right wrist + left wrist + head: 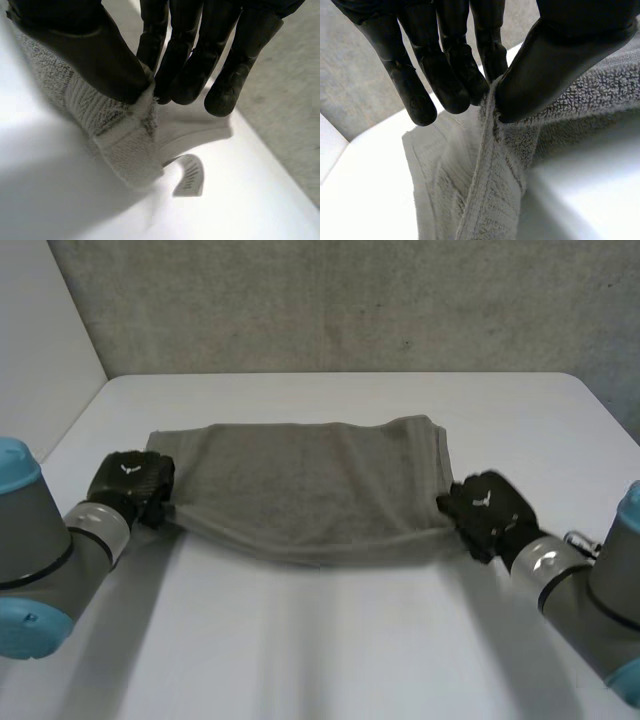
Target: Fold the towel.
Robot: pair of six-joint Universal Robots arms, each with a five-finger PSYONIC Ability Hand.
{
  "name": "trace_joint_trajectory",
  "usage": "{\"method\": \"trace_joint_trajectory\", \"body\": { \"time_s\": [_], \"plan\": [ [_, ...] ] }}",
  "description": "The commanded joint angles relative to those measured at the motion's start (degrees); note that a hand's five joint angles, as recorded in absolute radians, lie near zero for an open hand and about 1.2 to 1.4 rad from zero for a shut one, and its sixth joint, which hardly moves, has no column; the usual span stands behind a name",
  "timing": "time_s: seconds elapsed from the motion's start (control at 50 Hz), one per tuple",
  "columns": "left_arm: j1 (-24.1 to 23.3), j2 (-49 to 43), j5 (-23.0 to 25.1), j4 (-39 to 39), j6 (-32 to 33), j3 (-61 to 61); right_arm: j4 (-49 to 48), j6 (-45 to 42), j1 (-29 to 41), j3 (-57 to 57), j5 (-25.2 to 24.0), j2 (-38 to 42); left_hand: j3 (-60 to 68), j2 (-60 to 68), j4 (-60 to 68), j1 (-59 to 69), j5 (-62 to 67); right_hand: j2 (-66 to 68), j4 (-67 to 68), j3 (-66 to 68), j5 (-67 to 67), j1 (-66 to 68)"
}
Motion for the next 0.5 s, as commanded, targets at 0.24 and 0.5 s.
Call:
{"method": "trace_joint_trajectory", "body": {
  "time_s": [0.24, 0.5],
  "plan": [
    [3.9, 17.3, 9.3, -5.2, -6.0, 3.9, 32.3, 10.8, -3.0, -21.9, -1.8, -12.7, 4.8, 4.5, 3.2, 9.9, 6.5, 6.5, 3.6, 4.2, 4.3, 5.3],
    [9.2, 25.4, 24.0, -6.8, -18.9, 5.0, 41.6, 17.3, -9.5, -36.6, -9.4, -16.1, 4.8, 4.5, 3.2, 9.9, 6.5, 6.5, 3.6, 4.2, 4.3, 5.3]
  ]
}}
